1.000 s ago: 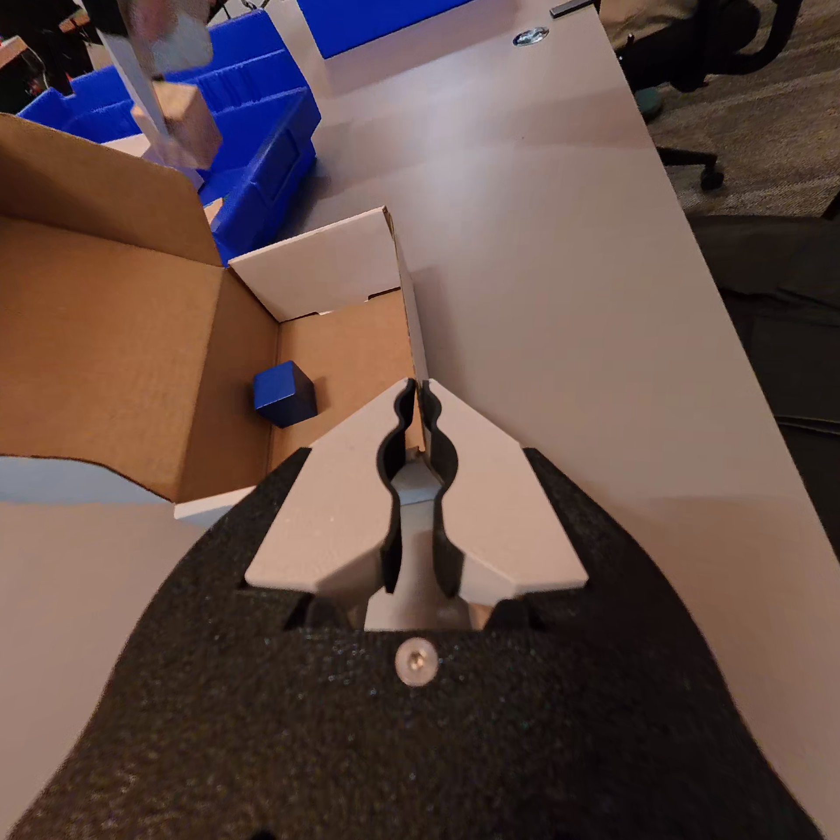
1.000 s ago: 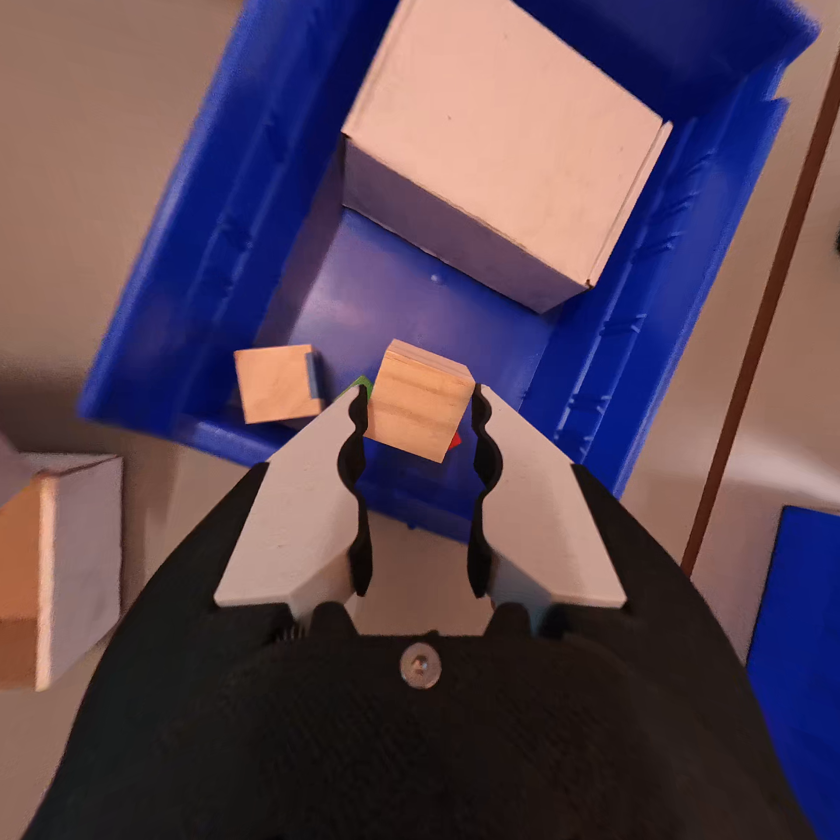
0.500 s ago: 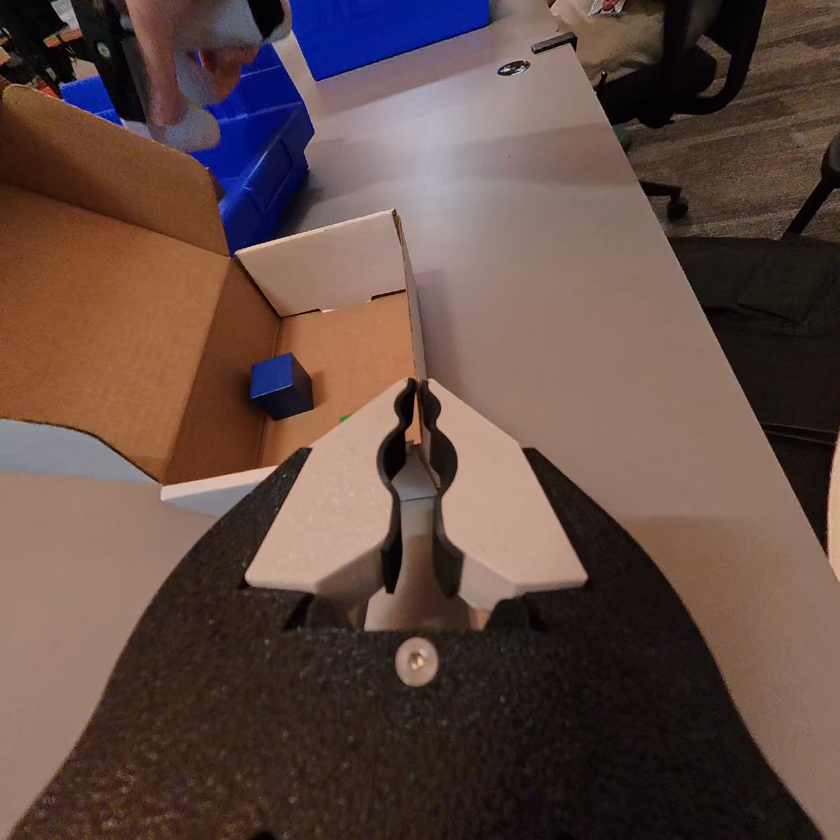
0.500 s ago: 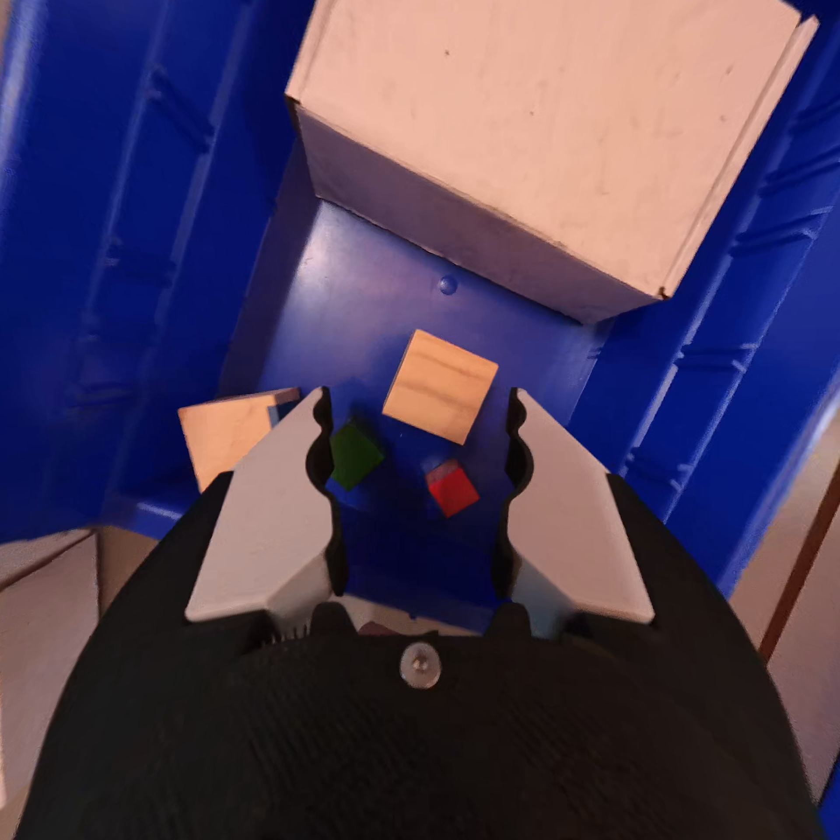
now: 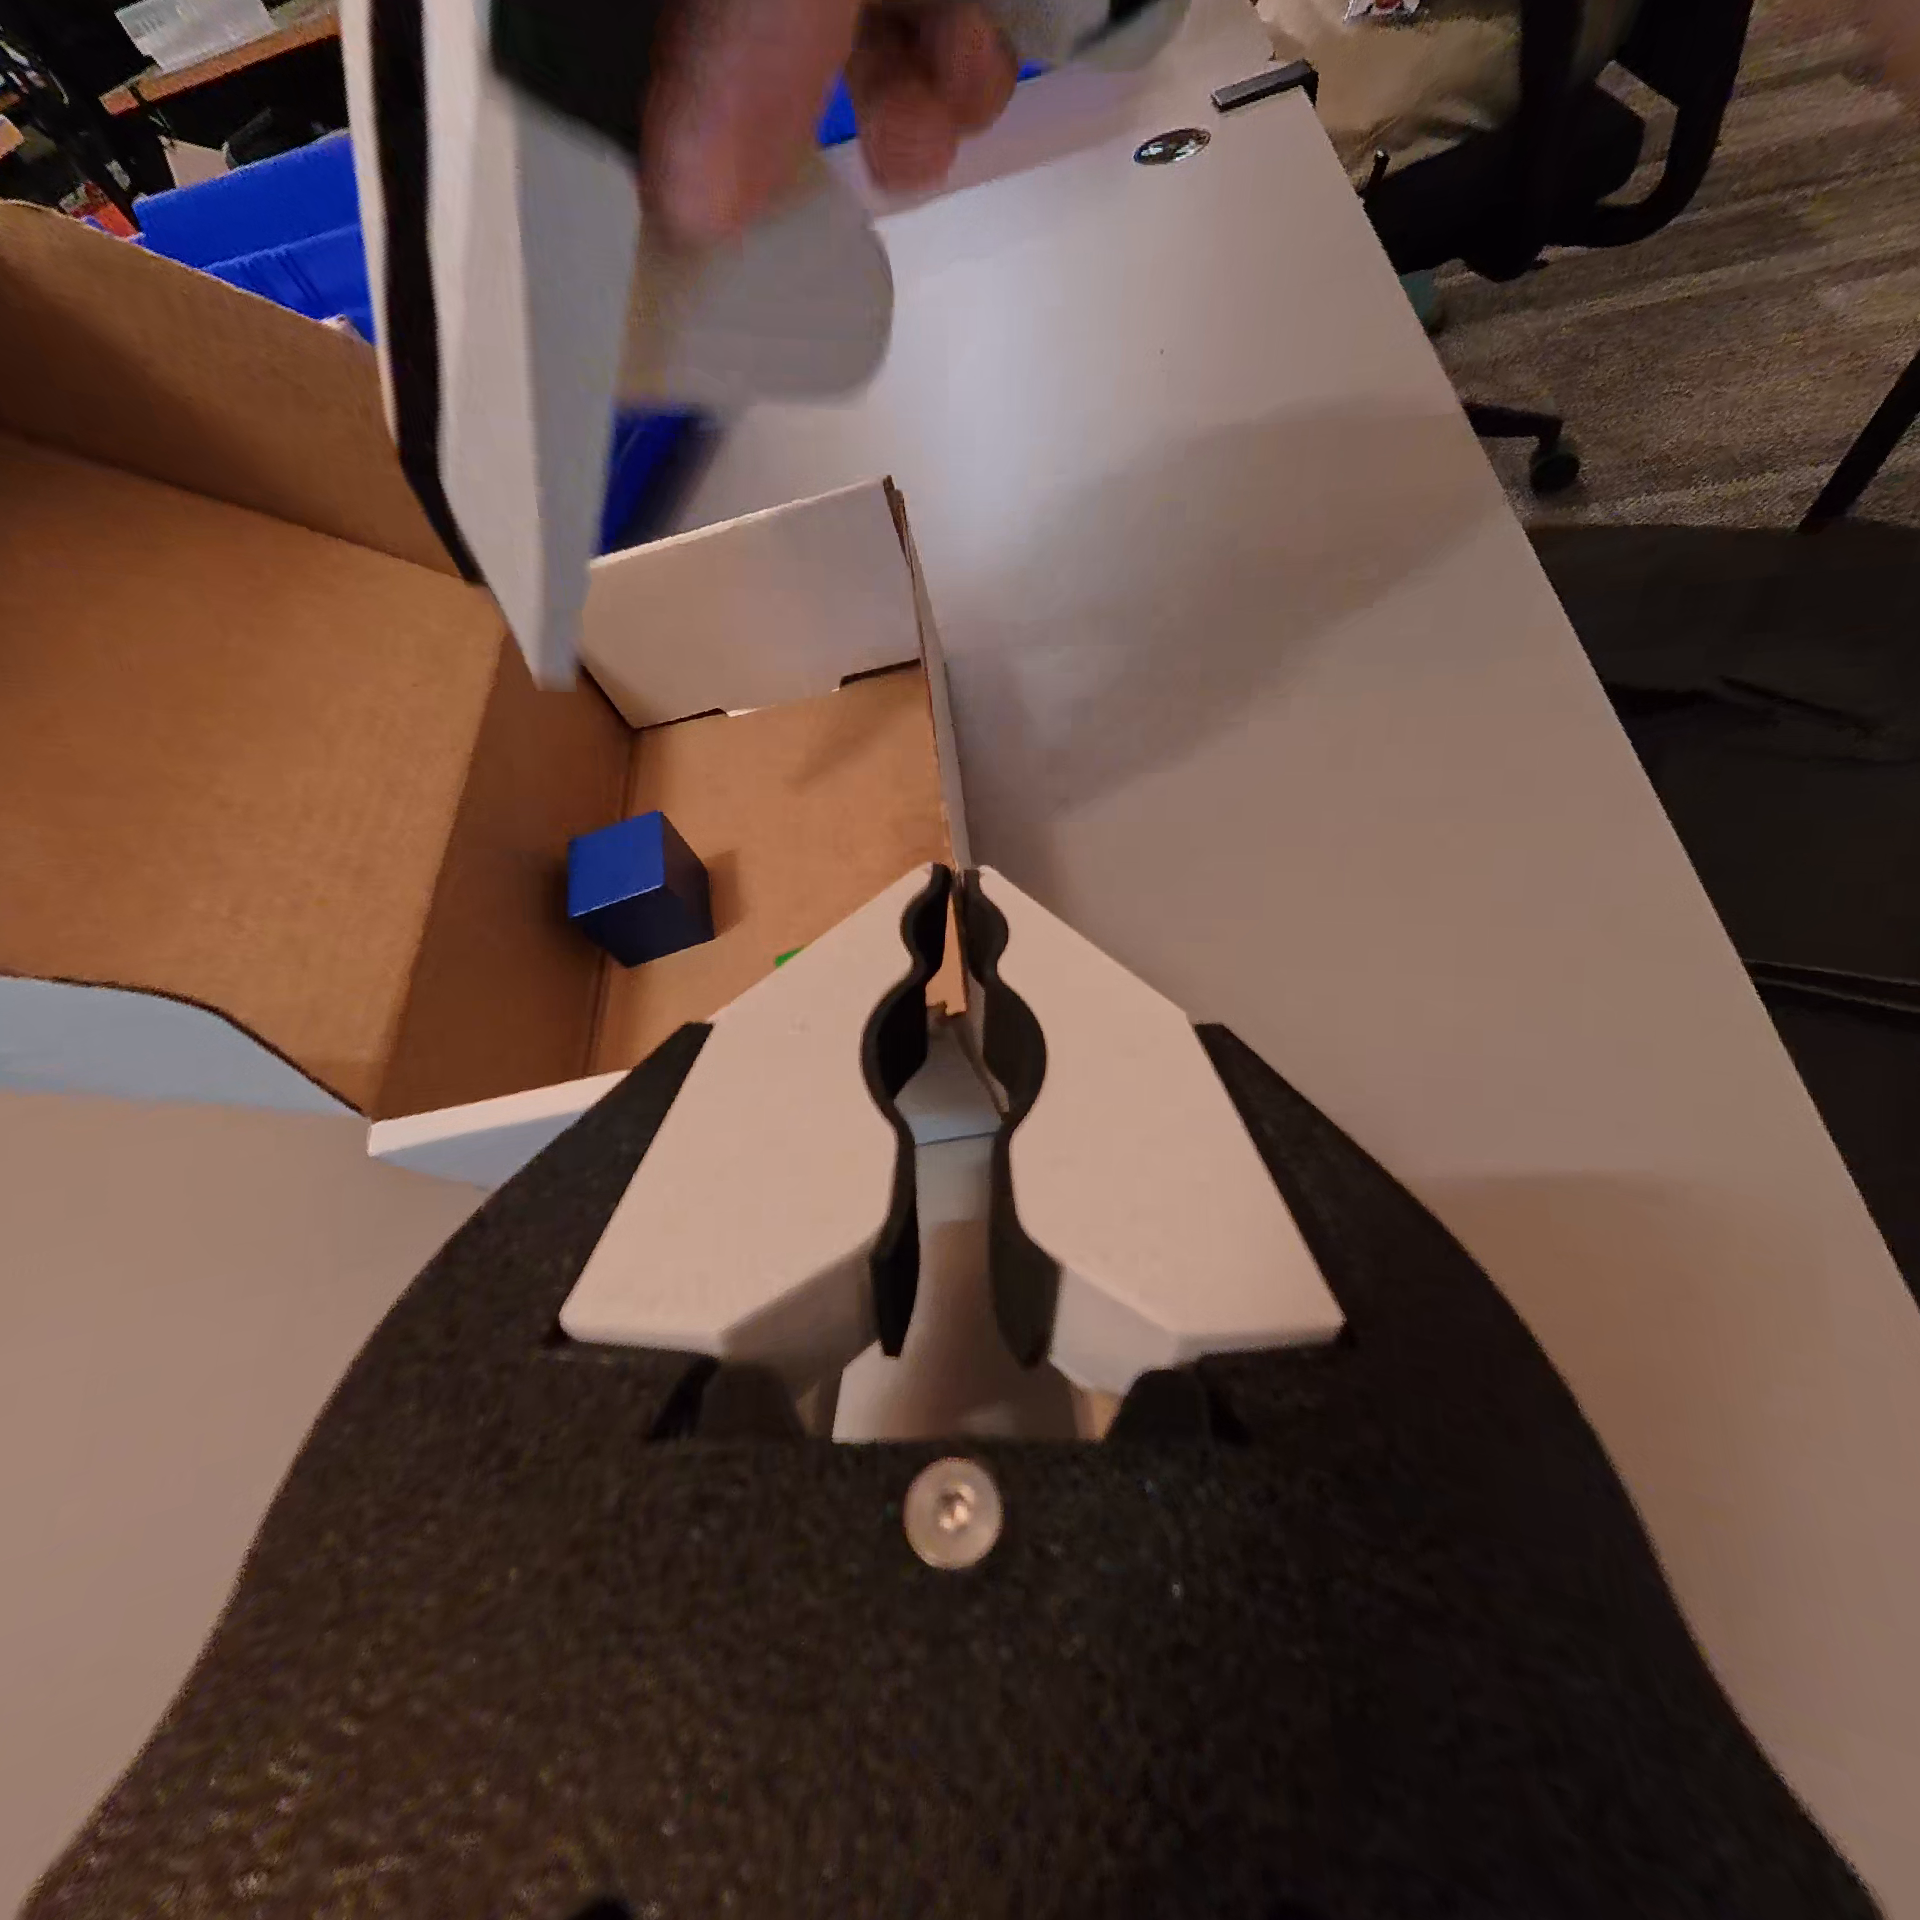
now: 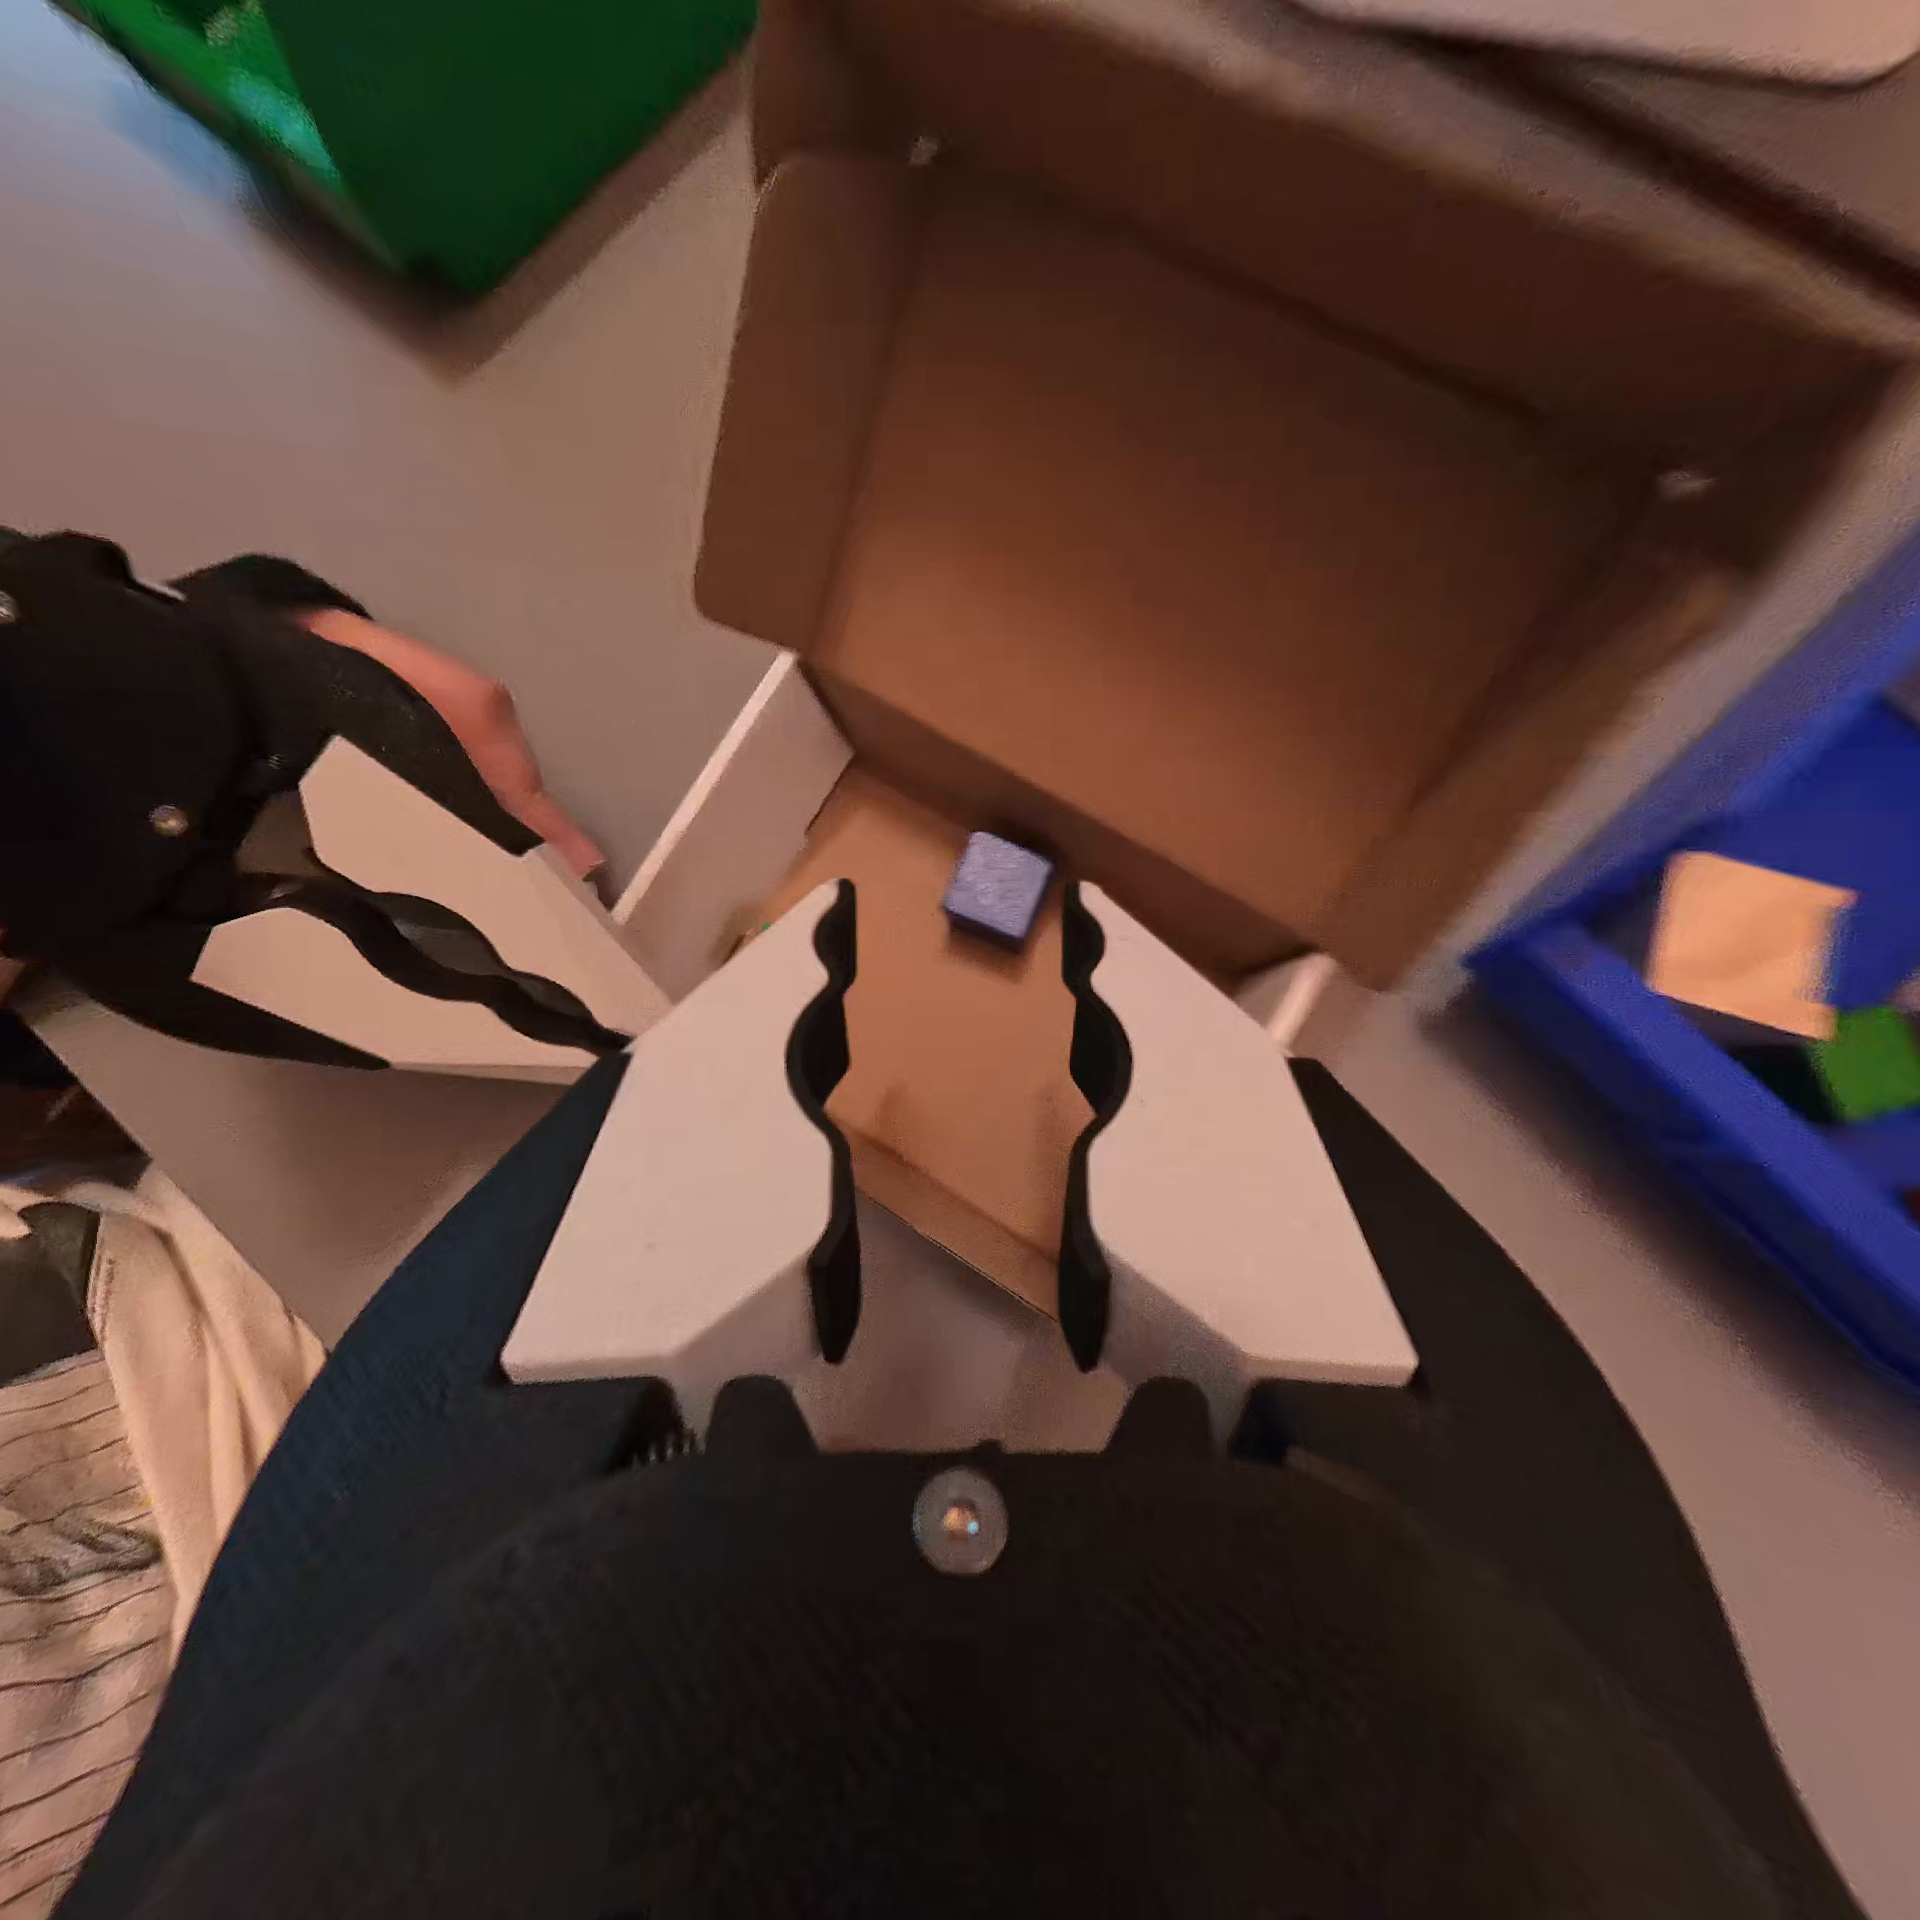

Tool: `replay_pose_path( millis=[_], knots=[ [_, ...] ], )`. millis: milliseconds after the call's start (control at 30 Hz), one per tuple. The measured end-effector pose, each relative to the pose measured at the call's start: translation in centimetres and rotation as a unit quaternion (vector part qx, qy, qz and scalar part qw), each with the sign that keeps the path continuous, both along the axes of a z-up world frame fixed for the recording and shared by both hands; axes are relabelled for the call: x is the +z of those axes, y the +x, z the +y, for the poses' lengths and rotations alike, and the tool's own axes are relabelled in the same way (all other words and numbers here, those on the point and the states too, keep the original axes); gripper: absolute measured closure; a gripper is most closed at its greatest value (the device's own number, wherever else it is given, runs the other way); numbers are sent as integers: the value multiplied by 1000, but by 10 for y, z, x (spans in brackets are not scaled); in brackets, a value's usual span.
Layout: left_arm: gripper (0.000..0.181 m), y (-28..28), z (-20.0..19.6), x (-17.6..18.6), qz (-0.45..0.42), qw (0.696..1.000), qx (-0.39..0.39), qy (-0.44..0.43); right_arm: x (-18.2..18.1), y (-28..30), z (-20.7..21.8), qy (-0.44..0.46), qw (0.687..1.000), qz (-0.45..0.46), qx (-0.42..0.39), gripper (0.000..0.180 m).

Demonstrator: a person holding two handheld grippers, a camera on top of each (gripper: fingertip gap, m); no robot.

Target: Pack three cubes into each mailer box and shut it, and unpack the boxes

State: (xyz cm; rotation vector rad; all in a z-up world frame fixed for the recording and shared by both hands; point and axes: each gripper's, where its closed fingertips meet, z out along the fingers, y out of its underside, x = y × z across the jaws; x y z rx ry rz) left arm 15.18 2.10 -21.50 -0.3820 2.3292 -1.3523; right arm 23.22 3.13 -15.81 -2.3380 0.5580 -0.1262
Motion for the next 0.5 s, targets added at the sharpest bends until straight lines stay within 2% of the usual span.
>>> replay_pose_path(
  millis=[100,233,367,433,500],
  knots=[
    [181,0,0,0,0,1000,0,-1,-32,1,14,-75,997,20,-14,132],
    [181,0,1,0,-2,1000,0,1,-65,26,3,-184,981,7,-66,126],
    [181,0,1,-1,-6,1000,2,4,-88,12,17,-178,982,64,-24,141],
    [181,0,1,-1,-7,1000,1,7,-84,12,18,-172,983,54,-12,149],
    [181,0,1,-1,-8,1000,1,8,-66,10,12,-164,986,35,6,153]
  ],
)
